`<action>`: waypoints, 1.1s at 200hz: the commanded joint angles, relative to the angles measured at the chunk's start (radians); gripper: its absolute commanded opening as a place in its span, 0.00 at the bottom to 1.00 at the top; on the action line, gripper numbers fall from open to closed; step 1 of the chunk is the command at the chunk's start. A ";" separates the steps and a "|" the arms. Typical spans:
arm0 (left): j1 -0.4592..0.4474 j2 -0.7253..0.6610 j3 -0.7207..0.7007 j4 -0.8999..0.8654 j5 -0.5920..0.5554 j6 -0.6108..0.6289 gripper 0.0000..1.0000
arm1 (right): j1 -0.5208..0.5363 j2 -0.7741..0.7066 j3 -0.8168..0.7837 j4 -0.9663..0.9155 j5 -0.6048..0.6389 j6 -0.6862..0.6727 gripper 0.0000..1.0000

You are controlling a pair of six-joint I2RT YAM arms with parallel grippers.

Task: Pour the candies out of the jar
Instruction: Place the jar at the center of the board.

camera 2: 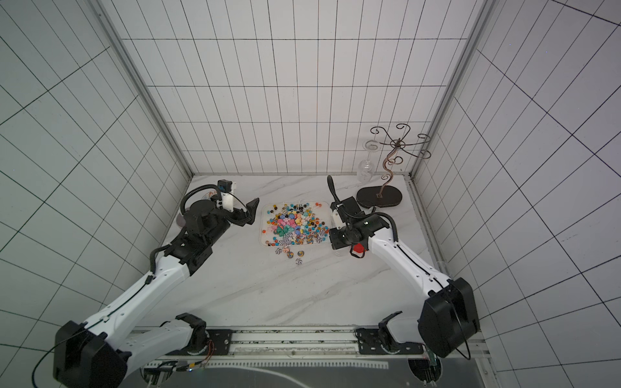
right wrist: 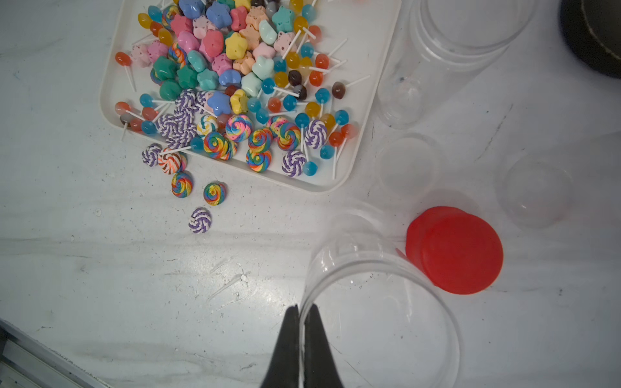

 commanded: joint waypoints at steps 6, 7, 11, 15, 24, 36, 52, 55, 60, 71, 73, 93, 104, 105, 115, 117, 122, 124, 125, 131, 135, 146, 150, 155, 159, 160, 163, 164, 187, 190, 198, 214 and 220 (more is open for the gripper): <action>0.005 -0.034 -0.036 0.060 -0.100 -0.009 0.97 | 0.003 -0.006 -0.068 0.050 -0.021 0.014 0.00; 0.005 -0.035 -0.038 0.062 -0.101 -0.009 0.97 | 0.002 -0.005 -0.069 0.051 -0.022 0.015 0.00; 0.004 -0.038 -0.042 0.070 -0.107 -0.009 0.97 | 0.002 -0.003 -0.072 0.051 -0.023 0.016 0.00; 0.005 -0.041 -0.047 0.076 -0.116 -0.009 0.97 | 0.002 -0.001 -0.074 0.053 -0.024 0.015 0.00; 0.005 -0.047 -0.056 0.087 -0.132 -0.010 0.97 | 0.004 0.004 -0.078 0.054 -0.027 0.014 0.00; 0.005 -0.051 -0.068 0.104 -0.137 0.004 0.97 | 0.005 0.009 -0.080 0.055 -0.028 0.014 0.01; 0.004 -0.061 -0.096 0.141 -0.152 0.032 0.97 | 0.005 0.012 -0.082 0.059 -0.026 0.013 0.05; 0.004 -0.063 -0.099 0.145 -0.157 0.032 0.97 | 0.006 0.013 -0.082 0.059 -0.027 0.013 0.06; 0.003 -0.065 -0.104 0.148 -0.168 0.032 0.97 | 0.005 0.015 -0.082 0.060 -0.026 0.013 0.07; 0.004 -0.068 -0.120 0.170 -0.184 0.031 0.97 | 0.007 0.019 -0.083 0.060 -0.027 0.012 0.11; 0.004 -0.068 -0.126 0.176 -0.186 0.032 0.97 | 0.007 0.020 -0.083 0.060 -0.027 0.011 0.11; 0.004 -0.078 -0.194 0.273 -0.198 0.046 0.97 | 0.008 0.028 -0.086 0.066 -0.033 0.011 0.16; 0.005 -0.086 -0.243 0.346 -0.186 0.084 0.97 | 0.011 0.031 -0.085 0.066 -0.035 0.011 0.21; 0.005 -0.086 -0.247 0.352 -0.183 0.091 0.97 | 0.010 0.031 -0.085 0.066 -0.035 0.011 0.22; 0.005 -0.088 -0.283 0.404 -0.178 0.133 0.97 | 0.010 0.032 -0.082 0.064 -0.035 0.011 0.24; 0.005 -0.089 -0.287 0.409 -0.183 0.135 0.97 | 0.012 0.031 -0.080 0.064 -0.035 0.011 0.24; 0.005 -0.090 -0.295 0.418 -0.198 0.134 0.97 | 0.012 0.030 -0.078 0.064 -0.035 0.011 0.24; 0.005 -0.090 -0.297 0.419 -0.204 0.132 0.97 | 0.012 0.029 -0.077 0.064 -0.035 0.011 0.25; 0.006 -0.090 -0.298 0.419 -0.208 0.131 0.97 | 0.012 0.029 -0.076 0.064 -0.035 0.011 0.25; 0.008 -0.091 -0.297 0.414 -0.232 0.122 0.97 | 0.011 0.026 -0.071 0.063 -0.034 0.012 0.26; 0.012 -0.091 -0.298 0.411 -0.247 0.116 0.97 | 0.012 0.025 -0.067 0.061 -0.034 0.011 0.27; 0.029 -0.090 -0.298 0.409 -0.290 0.099 0.97 | 0.012 0.015 -0.048 0.053 -0.035 0.011 0.30; 0.039 -0.091 -0.297 0.411 -0.303 0.092 0.97 | 0.011 0.011 -0.039 0.050 -0.036 0.013 0.33; 0.054 -0.090 -0.297 0.416 -0.317 0.086 0.97 | 0.012 0.005 -0.026 0.046 -0.036 0.013 0.37; 0.068 -0.090 -0.297 0.421 -0.329 0.076 0.97 | 0.012 -0.001 -0.017 0.042 -0.033 0.013 0.40; 0.072 -0.090 -0.297 0.423 -0.332 0.073 0.97 | 0.012 -0.002 -0.014 0.041 -0.032 0.013 0.41; 0.087 -0.089 -0.296 0.424 -0.337 0.066 0.97 | 0.012 -0.007 -0.005 0.038 -0.031 0.014 0.44; 0.091 -0.089 -0.296 0.426 -0.339 0.064 0.97 | 0.012 -0.009 -0.002 0.037 -0.031 0.014 0.45; 0.227 -0.067 -0.287 0.436 -0.300 0.050 0.97 | 0.008 -0.053 0.064 0.037 0.009 0.017 0.69; 0.247 -0.062 -0.287 0.436 -0.297 0.045 0.97 | 0.007 -0.057 0.073 0.038 0.017 0.017 0.71; 0.292 -0.050 -0.289 0.435 -0.271 0.029 0.97 | 0.002 -0.071 0.096 0.043 0.041 0.017 0.80; 0.370 -0.017 -0.311 0.452 -0.190 -0.014 0.97 | -0.009 -0.095 0.132 0.070 0.115 0.019 1.00; 0.383 0.005 -0.324 0.470 -0.166 -0.027 0.97 | -0.016 -0.108 0.136 0.087 0.146 0.021 1.00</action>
